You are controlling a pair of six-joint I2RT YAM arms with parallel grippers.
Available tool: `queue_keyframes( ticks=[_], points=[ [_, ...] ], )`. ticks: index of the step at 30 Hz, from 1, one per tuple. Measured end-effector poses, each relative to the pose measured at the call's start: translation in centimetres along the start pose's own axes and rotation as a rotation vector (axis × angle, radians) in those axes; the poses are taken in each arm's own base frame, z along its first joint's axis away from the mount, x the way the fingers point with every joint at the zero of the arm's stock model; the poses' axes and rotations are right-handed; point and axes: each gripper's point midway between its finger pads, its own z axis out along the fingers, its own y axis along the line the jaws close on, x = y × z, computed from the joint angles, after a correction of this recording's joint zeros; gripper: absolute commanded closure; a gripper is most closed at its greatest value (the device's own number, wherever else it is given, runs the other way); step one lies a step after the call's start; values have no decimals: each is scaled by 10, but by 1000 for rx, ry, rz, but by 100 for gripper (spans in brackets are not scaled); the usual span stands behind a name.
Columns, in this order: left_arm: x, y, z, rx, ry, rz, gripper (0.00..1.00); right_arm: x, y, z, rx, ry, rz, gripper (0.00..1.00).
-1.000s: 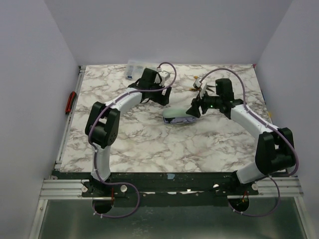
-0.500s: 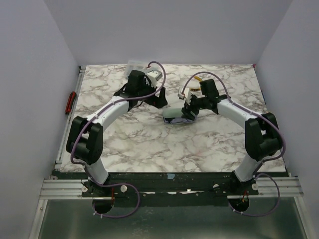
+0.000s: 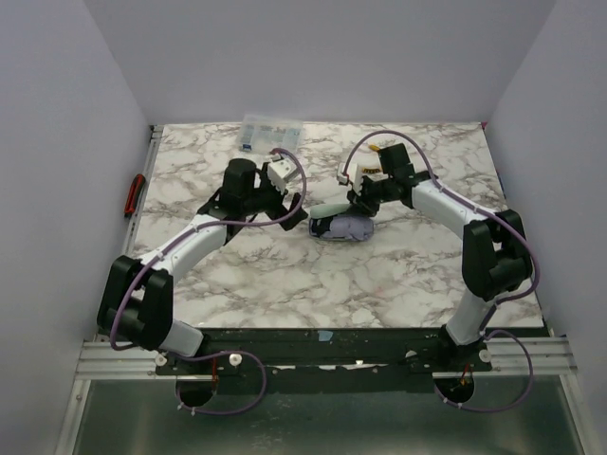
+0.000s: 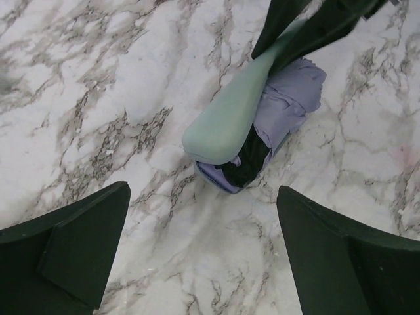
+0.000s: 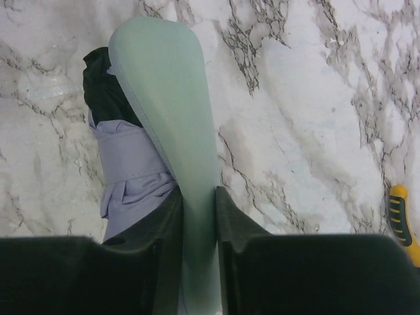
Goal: Open the umbrella
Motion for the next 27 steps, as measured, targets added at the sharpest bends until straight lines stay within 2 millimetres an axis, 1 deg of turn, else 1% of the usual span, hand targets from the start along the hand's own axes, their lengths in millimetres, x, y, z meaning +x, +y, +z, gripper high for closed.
queue_keyframes(
  ticks=[3,5,6,7,9,11,13,15,18,21,27],
  points=[
    [1,-9,-6,42,-28,126,14,0,2,-1,-6,5,19,92],
    [5,-17,-8,76,-40,245,20,1,3,-1,-10,9,35,98],
    [8,-23,-7,95,-41,305,23,1,3,-1,-14,12,50,99],
    [11,-30,-6,115,-39,343,28,2,4,0,-18,15,65,99],
    [22,-48,-1,169,-37,470,37,3,5,2,-27,22,99,99],
    [34,-66,3,227,-31,578,42,4,6,3,-31,26,130,99],
    [40,-84,7,283,-34,677,43,4,6,4,-32,28,162,99],
    [41,-97,12,323,-44,757,41,3,8,3,-33,29,196,99],
    [37,-109,25,363,-55,846,41,3,11,3,-38,30,244,99],
    [37,-112,46,377,-45,902,41,2,13,3,-40,30,285,99],
    [57,-104,80,385,27,1000,42,1,15,3,-39,30,331,99]
  ],
)
